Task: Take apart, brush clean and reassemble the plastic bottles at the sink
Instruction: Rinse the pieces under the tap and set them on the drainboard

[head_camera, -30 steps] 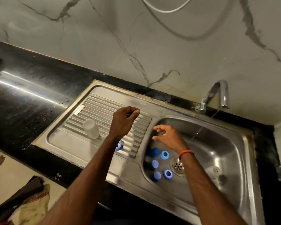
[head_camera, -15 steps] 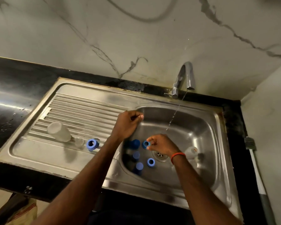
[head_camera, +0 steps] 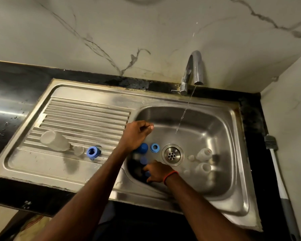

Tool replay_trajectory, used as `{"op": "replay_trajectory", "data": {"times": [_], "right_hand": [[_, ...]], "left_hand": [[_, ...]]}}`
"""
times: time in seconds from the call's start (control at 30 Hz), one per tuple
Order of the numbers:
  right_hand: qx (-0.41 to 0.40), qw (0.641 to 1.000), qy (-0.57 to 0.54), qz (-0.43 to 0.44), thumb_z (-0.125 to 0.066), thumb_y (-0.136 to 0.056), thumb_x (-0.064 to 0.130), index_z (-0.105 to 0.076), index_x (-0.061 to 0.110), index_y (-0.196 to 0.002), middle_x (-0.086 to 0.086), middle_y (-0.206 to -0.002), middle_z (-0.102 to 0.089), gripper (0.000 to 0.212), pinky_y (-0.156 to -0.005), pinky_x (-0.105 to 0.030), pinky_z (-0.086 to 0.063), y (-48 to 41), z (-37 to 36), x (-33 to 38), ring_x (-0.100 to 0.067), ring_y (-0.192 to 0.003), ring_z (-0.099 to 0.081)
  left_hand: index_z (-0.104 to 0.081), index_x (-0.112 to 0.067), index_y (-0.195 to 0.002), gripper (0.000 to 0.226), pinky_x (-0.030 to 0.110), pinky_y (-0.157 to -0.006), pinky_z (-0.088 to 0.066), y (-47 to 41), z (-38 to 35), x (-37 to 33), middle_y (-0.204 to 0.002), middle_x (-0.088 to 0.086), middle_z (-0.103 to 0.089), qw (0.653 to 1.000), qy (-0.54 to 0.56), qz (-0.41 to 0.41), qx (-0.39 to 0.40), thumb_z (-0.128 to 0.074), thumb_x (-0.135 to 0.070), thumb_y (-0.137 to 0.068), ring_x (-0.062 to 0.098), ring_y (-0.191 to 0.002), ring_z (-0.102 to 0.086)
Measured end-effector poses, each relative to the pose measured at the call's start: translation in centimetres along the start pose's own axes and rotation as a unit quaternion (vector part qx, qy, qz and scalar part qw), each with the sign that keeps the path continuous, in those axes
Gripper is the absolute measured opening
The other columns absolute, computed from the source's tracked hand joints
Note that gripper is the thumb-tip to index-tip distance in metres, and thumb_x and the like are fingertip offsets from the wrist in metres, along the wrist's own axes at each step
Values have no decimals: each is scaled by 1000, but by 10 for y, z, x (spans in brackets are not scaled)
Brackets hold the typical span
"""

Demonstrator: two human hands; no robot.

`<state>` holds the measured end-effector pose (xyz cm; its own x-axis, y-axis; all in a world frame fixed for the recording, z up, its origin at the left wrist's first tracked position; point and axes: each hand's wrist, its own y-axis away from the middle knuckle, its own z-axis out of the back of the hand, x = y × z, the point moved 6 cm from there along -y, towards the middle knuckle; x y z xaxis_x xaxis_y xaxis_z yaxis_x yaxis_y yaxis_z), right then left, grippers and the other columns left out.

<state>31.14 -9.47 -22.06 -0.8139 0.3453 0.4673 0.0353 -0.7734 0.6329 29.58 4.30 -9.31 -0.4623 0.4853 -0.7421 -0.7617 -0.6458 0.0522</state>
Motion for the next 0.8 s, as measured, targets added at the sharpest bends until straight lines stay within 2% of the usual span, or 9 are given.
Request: {"op": "replay_trajectory", "data": {"times": [0.13, 0.23, 0.33, 0.4, 0.47, 0.63, 0.7, 0.73, 0.8], "right_hand": [[-51, 998, -32, 18, -69, -86, 18, -70, 19, -114, -10, -119, -65, 27, -85, -36, -48, 6, 7, -5, -29, -105, -62], [-78, 996, -45, 16, -77, -78, 23, -74, 22, -104, -3, -108, -71, 26, -83, -31, -50, 14, 29, -15, -21, -97, -65], [-138, 989, -50, 1, -80, -68, 35, -73, 33, -94, 7, -98, -72, 27, -78, -24, -46, 27, 64, -29, -15, -91, -64], [-205, 973, -98, -29, -78, -60, 43, -66, 39, -89, 12, -89, -68, 31, -77, -32, -54, 42, 92, -44, -13, -83, -63], [-287, 944, -156, -40, -75, -64, 39, -62, 35, -90, 11, -84, -66, 30, -75, -37, -56, 64, 122, -58, -11, -77, -63], [-463, 855, -229, -44, -70, -89, 24, -54, 26, -104, 4, -96, -63, 22, -70, -23, -49, 115, 184, -80, -13, -87, -61], [-511, 827, -232, -39, -67, -92, 22, -53, 24, -115, 0, -109, -60, 27, -72, -12, -45, 123, 199, -87, -15, -93, -60], [-527, 815, -238, -33, -65, -94, 21, -52, 25, -121, -2, -116, -58, 31, -76, -13, -48, 125, 204, -89, -17, -97, -60], [-542, 800, -255, -23, -60, -97, 24, -49, 30, -130, -5, -126, -51, 35, -83, -30, -58, 125, 211, -90, -20, -105, -61]], "left_hand": [[-75, -19, -100, 17, 1, -67, -41, -6, -2, -4, -84, -14, -68, 1000, 1, -7, -2, -65, -33, -98, -15, -77, -61], [-76, -19, -100, 19, 3, -67, -41, -12, -4, -9, -83, -15, -69, 1000, 7, -10, 2, -65, -34, -97, -12, -77, -62], [-77, -20, -102, 17, 1, -71, -41, -19, -7, -23, -88, -16, -71, 999, 32, -23, -2, -66, -33, -97, -14, -81, -62], [-77, -22, -102, 16, 4, -75, -43, -26, -10, -34, -91, -15, -72, 999, 42, -32, 0, -66, -33, -97, -9, -84, -64], [-75, -22, -103, 15, 9, -79, -47, -34, -15, -48, -92, -13, -73, 997, 60, -45, 13, -65, -31, -97, -5, -86, -65], [-72, -20, -106, 14, 9, -80, -50, -57, -28, -63, -92, -10, -72, 992, 119, -22, -20, -65, -29, -98, -8, -85, -65], [-72, -21, -107, 19, 20, -84, -55, -67, -39, -62, -93, -7, -74, 989, 147, 12, -9, -64, -35, -97, -1, -86, -68], [-72, -22, -106, 19, 30, -87, -57, -70, -44, -64, -92, -6, -74, 986, 165, 28, 3, -63, -37, -97, 5, -86, -69], [-73, -19, -98, 21, 44, -86, -58, -73, -52, -74, -87, 2, -75, 981, 188, 37, 25, -61, -35, -100, 19, -84, -71]]}}
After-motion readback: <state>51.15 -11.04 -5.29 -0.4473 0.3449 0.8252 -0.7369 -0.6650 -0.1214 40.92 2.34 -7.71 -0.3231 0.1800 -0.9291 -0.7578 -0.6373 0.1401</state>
